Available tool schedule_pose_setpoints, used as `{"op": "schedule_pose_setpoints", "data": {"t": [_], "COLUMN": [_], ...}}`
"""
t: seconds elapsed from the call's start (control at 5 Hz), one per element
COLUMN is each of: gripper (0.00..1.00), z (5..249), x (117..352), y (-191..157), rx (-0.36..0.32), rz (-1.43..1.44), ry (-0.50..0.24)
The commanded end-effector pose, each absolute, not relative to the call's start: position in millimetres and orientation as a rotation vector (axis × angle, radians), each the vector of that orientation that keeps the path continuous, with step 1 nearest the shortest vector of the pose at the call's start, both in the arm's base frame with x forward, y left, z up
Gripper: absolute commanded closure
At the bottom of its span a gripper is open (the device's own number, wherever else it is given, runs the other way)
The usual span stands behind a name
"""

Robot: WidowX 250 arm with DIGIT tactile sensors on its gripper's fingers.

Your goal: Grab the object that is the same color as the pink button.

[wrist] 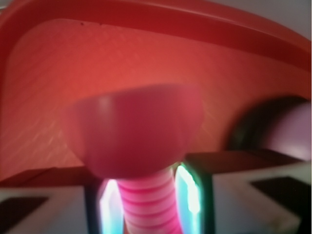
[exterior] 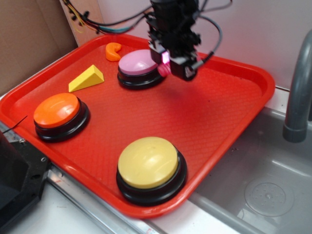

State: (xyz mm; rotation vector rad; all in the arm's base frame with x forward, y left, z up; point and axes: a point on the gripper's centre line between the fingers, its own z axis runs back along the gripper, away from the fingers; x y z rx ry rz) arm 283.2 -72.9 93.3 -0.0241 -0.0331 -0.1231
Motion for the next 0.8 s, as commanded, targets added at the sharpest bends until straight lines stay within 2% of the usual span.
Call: {"op": "schedule_pose_setpoints", "data": {"t": [0.0,0.2,0.4,0.6], "gripper": [1.0,1.0,1.0,1.0], "z": [160.0,176.9,176.4,173.5], "x": [236.3,206.7,193.1,197.1], "y": [-44.4,-29.9,-23.8,-25.6], "rx": [-0.113,-0.12,-0.121,-0.132], "rz": [-0.007,0.032,0.071,0.059], "ry": [-0.067,-0.095,-0.11,-0.124]}}
